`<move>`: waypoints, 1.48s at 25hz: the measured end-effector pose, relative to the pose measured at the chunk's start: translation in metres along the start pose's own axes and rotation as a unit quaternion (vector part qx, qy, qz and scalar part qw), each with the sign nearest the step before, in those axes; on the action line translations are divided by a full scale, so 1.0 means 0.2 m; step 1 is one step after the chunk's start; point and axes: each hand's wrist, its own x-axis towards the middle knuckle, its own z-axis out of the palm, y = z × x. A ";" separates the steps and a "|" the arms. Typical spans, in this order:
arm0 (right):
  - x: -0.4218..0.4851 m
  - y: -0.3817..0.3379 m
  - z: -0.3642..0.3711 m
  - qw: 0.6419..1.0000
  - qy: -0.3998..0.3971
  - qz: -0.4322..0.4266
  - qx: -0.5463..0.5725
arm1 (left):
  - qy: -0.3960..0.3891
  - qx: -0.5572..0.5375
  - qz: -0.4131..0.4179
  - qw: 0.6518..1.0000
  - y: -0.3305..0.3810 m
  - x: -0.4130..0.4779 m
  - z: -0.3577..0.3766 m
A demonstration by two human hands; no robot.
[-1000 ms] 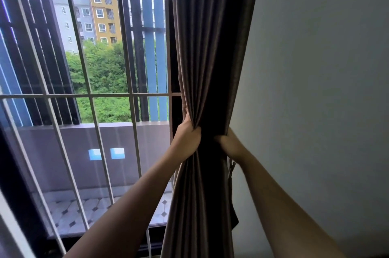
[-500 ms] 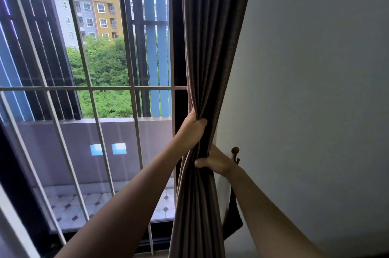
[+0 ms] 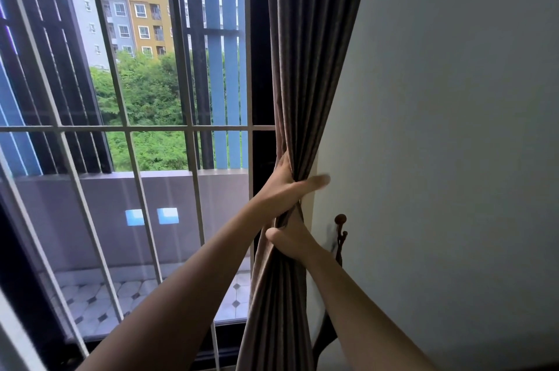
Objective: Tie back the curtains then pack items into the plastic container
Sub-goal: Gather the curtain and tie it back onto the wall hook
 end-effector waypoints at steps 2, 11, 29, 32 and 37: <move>-0.01 0.02 0.00 1.000 0.005 0.009 -0.001 | -0.007 -0.146 -0.018 0.989 0.01 -0.02 -0.04; -0.14 0.03 -0.01 0.990 0.041 -0.045 0.124 | 0.047 -0.069 -0.022 0.996 -0.30 -0.03 0.05; -0.16 0.20 -0.05 0.987 -0.043 0.006 0.153 | -0.033 -0.057 0.005 0.998 -0.31 -0.03 0.03; -0.18 0.20 -0.03 0.985 -0.014 -0.025 0.169 | -0.003 -0.075 0.000 0.997 -0.31 -0.01 0.04; -0.17 0.26 0.10 0.965 0.115 -0.064 0.226 | 0.060 -0.109 -0.024 0.992 -0.30 -0.02 0.05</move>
